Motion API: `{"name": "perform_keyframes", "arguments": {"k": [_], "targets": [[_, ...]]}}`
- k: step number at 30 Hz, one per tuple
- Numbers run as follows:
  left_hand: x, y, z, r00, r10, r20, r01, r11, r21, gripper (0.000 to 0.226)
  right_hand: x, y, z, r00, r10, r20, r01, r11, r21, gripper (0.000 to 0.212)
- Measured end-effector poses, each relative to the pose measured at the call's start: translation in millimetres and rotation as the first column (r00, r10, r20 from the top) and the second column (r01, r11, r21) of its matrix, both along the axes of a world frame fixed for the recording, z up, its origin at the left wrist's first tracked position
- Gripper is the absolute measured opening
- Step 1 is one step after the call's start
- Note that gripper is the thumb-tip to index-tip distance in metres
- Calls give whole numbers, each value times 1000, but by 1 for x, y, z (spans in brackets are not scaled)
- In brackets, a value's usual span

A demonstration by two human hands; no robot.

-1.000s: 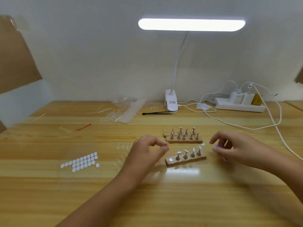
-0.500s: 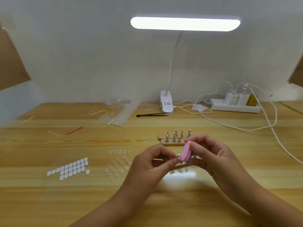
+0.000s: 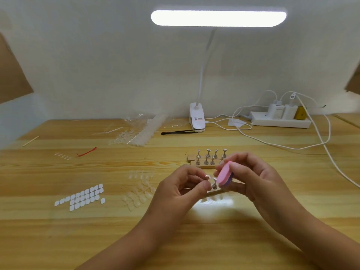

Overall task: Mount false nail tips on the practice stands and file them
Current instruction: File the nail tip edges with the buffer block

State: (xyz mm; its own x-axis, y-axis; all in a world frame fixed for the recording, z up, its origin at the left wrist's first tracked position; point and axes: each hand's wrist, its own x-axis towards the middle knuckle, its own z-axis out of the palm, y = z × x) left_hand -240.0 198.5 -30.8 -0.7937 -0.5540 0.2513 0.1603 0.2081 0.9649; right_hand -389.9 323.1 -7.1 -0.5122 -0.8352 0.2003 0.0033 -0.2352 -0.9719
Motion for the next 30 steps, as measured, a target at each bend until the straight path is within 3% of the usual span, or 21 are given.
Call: {"name": "perform_keyframes", "arguments": {"k": [2, 5, 10, 18, 20, 24, 30], "targets": [[-1, 0, 0, 1000, 0, -9, 0, 1000, 10, 8, -3, 1, 0, 1000, 3, -16, -2, 1000, 24, 8], [-1, -1, 0, 1000, 2, -8, -2, 1000, -6, 7, -4, 2, 2, 975, 11, -222, 12, 995, 103, 23], [-1, 0, -3, 1000, -18, -9, 18, 999, -28, 5, 6, 1, 3, 886, 31, -463, 52, 985, 165, 21], [-1, 0, -4, 1000, -11, 1, 11, 999, -51, 8, 7, 4, 0, 863, -20, -505, 52, 997, 50, 13], [-1, 0, -3, 1000, -3, 9, 3, 999, -51, 12, 5, 4, -2, 800, -40, -598, 69, 997, 25, 12], [0, 1, -4, 999, -6, 39, 8, 998, -57, 4, 0, 3, -3, 564, -92, -821, 98, 994, -44, 12], [1, 4, 1, 996, -6, 89, 11, 998, -62, 7, -1, 4, -2, 454, -86, -887, 125, 992, -31, 12]]}}
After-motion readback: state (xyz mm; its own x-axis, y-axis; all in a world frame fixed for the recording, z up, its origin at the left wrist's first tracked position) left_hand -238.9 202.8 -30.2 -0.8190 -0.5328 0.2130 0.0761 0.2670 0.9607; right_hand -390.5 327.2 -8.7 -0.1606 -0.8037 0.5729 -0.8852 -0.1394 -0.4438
